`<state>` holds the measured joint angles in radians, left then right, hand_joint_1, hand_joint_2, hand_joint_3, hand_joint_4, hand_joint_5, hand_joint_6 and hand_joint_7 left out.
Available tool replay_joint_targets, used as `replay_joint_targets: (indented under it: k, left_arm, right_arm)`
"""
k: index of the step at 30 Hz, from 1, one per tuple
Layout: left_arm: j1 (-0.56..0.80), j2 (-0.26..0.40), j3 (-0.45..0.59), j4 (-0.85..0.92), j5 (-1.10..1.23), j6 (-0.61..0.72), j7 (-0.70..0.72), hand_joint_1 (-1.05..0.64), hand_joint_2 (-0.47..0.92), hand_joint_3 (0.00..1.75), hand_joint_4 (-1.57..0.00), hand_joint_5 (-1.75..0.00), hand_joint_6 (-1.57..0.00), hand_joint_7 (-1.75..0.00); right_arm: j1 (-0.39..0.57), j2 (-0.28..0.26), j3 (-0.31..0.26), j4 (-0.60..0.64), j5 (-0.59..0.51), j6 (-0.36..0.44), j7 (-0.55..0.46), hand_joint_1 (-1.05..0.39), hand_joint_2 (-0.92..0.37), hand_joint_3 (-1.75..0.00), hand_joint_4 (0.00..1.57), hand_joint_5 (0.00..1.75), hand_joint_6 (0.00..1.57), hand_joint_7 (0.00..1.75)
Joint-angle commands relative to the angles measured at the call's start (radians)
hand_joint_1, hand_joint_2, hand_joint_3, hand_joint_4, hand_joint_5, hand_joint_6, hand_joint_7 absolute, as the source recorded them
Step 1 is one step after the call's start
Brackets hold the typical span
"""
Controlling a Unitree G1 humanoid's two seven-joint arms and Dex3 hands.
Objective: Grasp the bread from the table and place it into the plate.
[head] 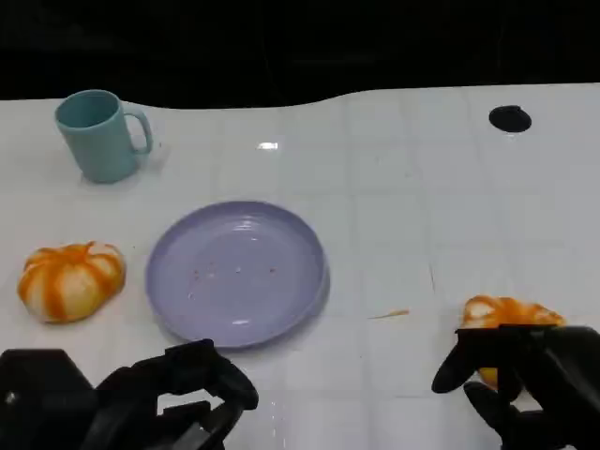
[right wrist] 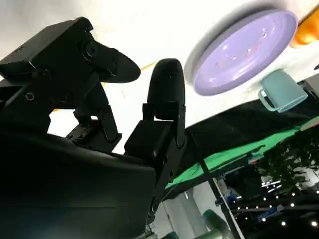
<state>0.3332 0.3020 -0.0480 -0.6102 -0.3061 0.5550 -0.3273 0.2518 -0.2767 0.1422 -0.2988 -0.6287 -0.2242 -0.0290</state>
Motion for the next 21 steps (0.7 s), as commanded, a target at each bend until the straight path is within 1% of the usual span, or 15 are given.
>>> replay_joint_targets:
  k: [1,2,3,4,5,6,7,11,15,17,21]
  left_arm:
    - [0.001,0.012,0.004,-0.003,0.003,-0.008,-0.005,-0.33,0.92,0.57,-0.65,-1.75,-0.59,-1.43]
    - [0.001,0.012,0.003,-0.004,0.003,-0.006,-0.004,-0.33,0.92,0.57,-0.65,-1.75,-0.60,-1.44]
    - [0.000,0.011,0.002,-0.005,0.003,-0.004,-0.002,-0.33,0.92,0.57,-0.65,-1.75,-0.60,-1.44]
    - [0.000,0.010,0.002,-0.003,0.003,-0.005,-0.003,-0.33,0.92,0.57,-0.65,-1.75,-0.60,-1.44]
    - [-0.001,0.010,0.002,-0.001,0.002,-0.007,-0.004,-0.33,0.92,0.57,-0.65,-1.75,-0.60,-1.44]
    - [-0.002,0.010,0.001,0.000,0.003,-0.007,-0.005,-0.33,0.92,0.58,-0.65,-1.75,-0.59,-1.44]
    - [-0.003,0.010,0.000,0.001,0.003,-0.007,-0.004,-0.33,0.92,0.57,-0.65,-1.75,-0.59,-1.44]
    - [-0.006,0.007,-0.004,0.001,0.007,-0.005,0.001,-0.33,0.92,0.57,-0.65,-1.75,-0.60,-1.44]
    - [-0.012,0.006,-0.007,0.001,0.009,0.002,0.005,-0.33,0.92,0.57,-0.66,-1.75,-0.60,-1.45]
    - [-0.017,0.004,-0.006,0.004,0.004,0.010,0.006,-0.33,0.92,0.57,-0.66,-1.75,-0.60,-1.44]
    - [-0.023,0.001,-0.007,0.008,0.003,0.012,0.006,-0.32,0.92,0.57,-0.64,-1.75,-0.59,-1.44]
  right_arm:
    - [0.019,-0.021,-0.015,-0.094,-0.088,0.073,0.026,-0.18,-0.39,-0.87,0.75,1.10,0.92,0.44]
    - [0.019,-0.029,-0.017,-0.110,-0.113,0.087,0.037,-0.21,-0.45,-0.72,0.72,0.95,0.91,0.33]
    - [0.018,-0.039,-0.019,-0.125,-0.139,0.101,0.052,-0.24,-0.52,-0.59,0.71,0.86,0.89,0.25]
    - [0.018,-0.047,-0.020,-0.141,-0.163,0.119,0.072,-0.30,-0.62,-0.39,0.67,0.75,0.86,0.16]
    - [0.018,-0.051,-0.020,-0.155,-0.180,0.136,0.091,-0.32,-0.68,-0.29,0.64,0.69,0.84,0.12]
    - [0.017,-0.057,-0.021,-0.174,-0.197,0.159,0.119,-0.34,-0.72,-0.22,0.62,0.66,0.83,0.09]
    - [0.016,-0.063,-0.022,-0.195,-0.212,0.182,0.149,-0.38,-0.77,-0.15,0.55,0.58,0.76,0.04]
    - [0.008,-0.078,-0.026,-0.266,-0.271,0.259,0.257,-0.49,-0.82,-0.05,0.34,0.43,0.57,0.00]
    - [-0.004,-0.085,-0.019,-0.306,-0.339,0.313,0.337,-0.56,-0.86,-0.03,0.20,0.36,0.42,0.00]
    - [-0.015,-0.086,-0.016,-0.315,-0.364,0.336,0.376,-0.57,-0.86,-0.02,0.16,0.35,0.37,0.00]
    - [-0.035,-0.084,-0.009,-0.291,-0.383,0.349,0.393,-0.58,-0.86,-0.01,0.14,0.36,0.33,0.00]
